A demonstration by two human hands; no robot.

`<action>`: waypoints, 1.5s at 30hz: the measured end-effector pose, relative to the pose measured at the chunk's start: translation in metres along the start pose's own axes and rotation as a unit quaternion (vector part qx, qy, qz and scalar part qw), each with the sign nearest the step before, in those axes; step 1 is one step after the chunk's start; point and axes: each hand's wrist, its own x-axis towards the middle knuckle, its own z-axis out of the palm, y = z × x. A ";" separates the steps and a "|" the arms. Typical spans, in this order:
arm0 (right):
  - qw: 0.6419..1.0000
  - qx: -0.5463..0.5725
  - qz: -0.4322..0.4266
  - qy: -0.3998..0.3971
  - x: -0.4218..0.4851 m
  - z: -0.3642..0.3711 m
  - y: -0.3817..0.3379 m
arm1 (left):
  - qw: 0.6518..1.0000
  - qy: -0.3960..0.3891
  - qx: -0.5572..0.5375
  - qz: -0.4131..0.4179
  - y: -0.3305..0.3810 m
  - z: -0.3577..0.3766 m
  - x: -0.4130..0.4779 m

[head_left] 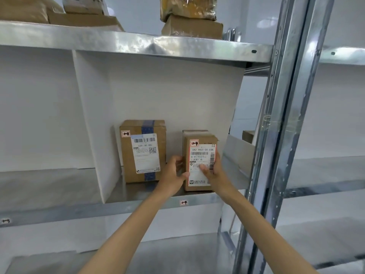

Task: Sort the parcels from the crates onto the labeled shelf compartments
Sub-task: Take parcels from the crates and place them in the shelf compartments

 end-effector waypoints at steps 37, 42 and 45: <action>0.994 0.020 0.092 0.061 0.033 -0.002 0.017 | 0.999 -0.007 0.019 0.030 -0.001 0.025 0.015; 0.975 -0.067 -0.025 0.212 0.003 0.003 -0.011 | 0.992 0.074 0.076 0.065 -0.003 0.023 0.000; 0.953 -0.096 -0.112 0.263 -0.002 0.017 -0.028 | 0.985 0.079 0.083 0.126 0.010 0.005 -0.015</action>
